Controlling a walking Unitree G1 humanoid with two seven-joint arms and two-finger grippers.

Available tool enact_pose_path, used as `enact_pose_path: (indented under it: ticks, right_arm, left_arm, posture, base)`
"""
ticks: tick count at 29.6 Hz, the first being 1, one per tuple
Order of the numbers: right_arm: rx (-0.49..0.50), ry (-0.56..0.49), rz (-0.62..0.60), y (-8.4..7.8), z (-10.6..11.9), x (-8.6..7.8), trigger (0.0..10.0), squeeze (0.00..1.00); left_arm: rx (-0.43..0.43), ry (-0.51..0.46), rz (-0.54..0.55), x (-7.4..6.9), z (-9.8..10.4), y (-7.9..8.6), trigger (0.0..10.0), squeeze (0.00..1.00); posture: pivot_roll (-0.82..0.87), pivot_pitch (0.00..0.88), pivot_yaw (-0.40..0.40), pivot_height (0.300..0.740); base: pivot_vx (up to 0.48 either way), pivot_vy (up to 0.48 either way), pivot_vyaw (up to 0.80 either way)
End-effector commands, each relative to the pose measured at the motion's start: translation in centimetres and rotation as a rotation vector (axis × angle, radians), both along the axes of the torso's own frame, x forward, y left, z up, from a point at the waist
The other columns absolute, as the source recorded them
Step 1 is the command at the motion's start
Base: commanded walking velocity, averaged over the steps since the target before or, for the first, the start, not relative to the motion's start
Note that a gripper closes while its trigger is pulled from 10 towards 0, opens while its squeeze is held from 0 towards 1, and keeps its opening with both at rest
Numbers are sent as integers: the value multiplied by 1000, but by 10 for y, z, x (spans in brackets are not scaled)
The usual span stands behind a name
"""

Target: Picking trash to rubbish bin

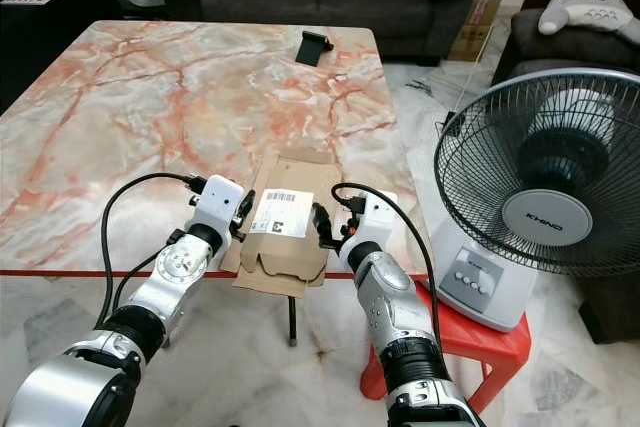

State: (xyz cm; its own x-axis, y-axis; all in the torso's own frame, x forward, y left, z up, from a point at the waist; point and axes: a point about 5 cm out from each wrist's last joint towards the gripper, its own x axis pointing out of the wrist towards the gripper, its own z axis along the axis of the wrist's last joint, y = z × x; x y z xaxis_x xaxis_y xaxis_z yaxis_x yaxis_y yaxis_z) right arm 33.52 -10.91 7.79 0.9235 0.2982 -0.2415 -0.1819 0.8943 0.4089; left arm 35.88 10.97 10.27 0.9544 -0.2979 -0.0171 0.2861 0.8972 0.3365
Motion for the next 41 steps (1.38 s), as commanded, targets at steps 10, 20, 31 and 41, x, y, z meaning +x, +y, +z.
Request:
enact_pose_path:
  ticks: [10,20,31,41]
  right_arm:
    - [45,10,25,11,1,-1,10000,0]
    - [49,34,65,20,0,-2,10000,0]
    - [137,61,140,36,3,-6,10000,0]
    - [179,53,230,47,10,-12,10000,0]
  left_arm:
    - [13,71,-40,-1,-7,-3,10000,0]
    - [2,89,-47,-1,-9,-3,10000,0]
    - [-12,102,-66,-2,-9,-6,10000,0]
    - [-35,101,-64,-1,-8,-8,10000,0]
  posture:
    - [-125,74,22,740]
    - [-123,69,28,740]
    - [-131,53,42,740]
    - [-133,45,36,740]
  base:
    - [0,0,0]
    - [0,0,0]
    - [0,0,0]
    - [0,0,0]
